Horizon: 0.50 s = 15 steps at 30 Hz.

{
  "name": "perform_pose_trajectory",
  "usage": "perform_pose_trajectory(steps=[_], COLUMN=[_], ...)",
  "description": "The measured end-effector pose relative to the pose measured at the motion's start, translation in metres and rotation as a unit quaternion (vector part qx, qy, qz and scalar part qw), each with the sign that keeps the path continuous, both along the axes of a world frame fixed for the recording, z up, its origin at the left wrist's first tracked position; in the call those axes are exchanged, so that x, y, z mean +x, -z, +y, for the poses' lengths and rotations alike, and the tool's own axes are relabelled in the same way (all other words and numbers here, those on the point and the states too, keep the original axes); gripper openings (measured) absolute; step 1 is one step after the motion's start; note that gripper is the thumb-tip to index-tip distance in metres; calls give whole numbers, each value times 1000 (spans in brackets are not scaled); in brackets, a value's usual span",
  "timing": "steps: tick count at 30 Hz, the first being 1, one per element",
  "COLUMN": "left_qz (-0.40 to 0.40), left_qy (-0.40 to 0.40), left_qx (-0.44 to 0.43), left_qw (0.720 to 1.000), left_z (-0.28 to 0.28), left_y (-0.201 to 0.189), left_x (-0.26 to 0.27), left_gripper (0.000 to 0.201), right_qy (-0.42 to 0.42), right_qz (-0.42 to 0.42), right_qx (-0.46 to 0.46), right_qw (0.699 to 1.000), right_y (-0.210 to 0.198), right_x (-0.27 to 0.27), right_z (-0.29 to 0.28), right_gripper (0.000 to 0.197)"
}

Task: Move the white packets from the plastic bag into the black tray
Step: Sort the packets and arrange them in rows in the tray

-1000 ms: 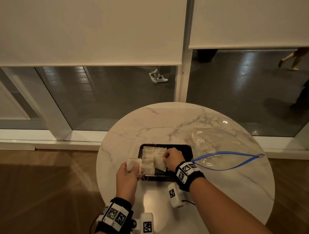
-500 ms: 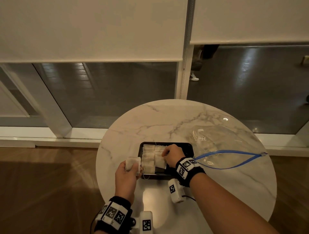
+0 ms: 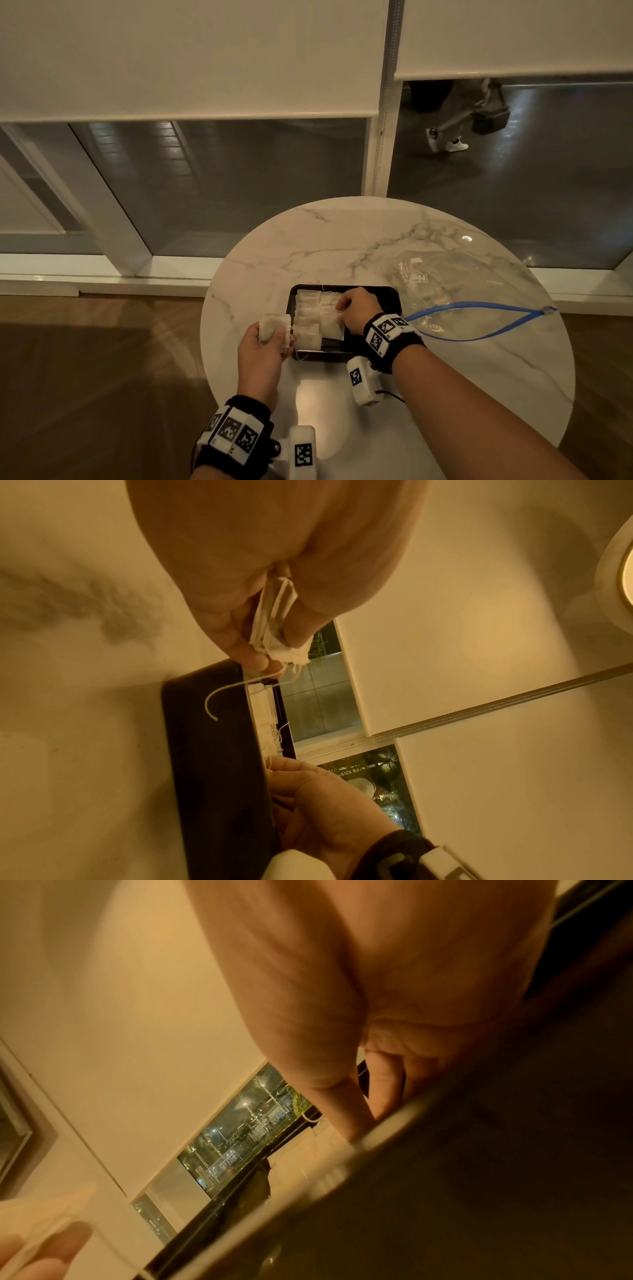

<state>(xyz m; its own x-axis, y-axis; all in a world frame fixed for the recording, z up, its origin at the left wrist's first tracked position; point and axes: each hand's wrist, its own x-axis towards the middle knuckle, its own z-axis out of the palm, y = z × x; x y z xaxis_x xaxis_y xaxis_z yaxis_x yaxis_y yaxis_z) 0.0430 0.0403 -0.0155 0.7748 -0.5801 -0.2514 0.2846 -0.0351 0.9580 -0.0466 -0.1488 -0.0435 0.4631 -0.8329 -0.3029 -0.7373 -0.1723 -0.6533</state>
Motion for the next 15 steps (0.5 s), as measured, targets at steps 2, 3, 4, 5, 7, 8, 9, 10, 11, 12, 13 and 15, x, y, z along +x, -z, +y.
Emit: perform_pose_trajectory(steps=[2, 3, 4, 5, 7, 8, 9, 10, 11, 12, 13, 15], left_qz=[1, 2, 2, 5, 15, 24, 37, 53, 70, 85, 100, 118], left_qy=[-4, -7, -9, -9, -4, -3, -3, -3, -4, -4, -2, 6], left_qx=[-1, -3, -4, -6, -16, -24, -34, -44, -53, -61, -70, -87], left_qw=[1000, 1000, 1000, 1000, 1000, 999, 999, 998, 996, 994, 993, 989], left_z=[0, 0, 0, 1, 0, 0, -1, -2, -3, -4, -6, -8], left_y=[-1, -2, -3, -4, -6, -8, -11, -12, -14, -15, -17, -21], left_x=[2, 3, 3, 4, 3, 3, 2, 1, 1, -1, -2, -6], left_gripper=[12, 12, 12, 13, 13, 14, 15, 17, 20, 23, 25, 25], right_qy=[-1, -1, 1, 3, 9, 10, 13, 20, 35, 58, 82, 103], right_qz=[-6, -9, -12, -16, -29, -37, -47, -66, -95, -133, -172, -247], right_qx=[2, 3, 4, 5, 7, 5, 2, 3, 9, 19, 36, 84], right_qw=[1000, 1000, 1000, 1000, 1000, 999, 999, 998, 995, 989, 981, 960], right_y=[0, 0, 0, 0, -1, -2, -5, -8, -13, -19, -26, -40], right_x=[0, 0, 0, -2, -6, -9, -13, -16, -19, -22, -25, -30], right_z=[-1, -2, -3, -3, -4, -5, -5, -4, -3, 0, 5, 19], right_gripper=[22, 21, 20, 19, 18, 18, 16, 13, 9, 7, 6, 3])
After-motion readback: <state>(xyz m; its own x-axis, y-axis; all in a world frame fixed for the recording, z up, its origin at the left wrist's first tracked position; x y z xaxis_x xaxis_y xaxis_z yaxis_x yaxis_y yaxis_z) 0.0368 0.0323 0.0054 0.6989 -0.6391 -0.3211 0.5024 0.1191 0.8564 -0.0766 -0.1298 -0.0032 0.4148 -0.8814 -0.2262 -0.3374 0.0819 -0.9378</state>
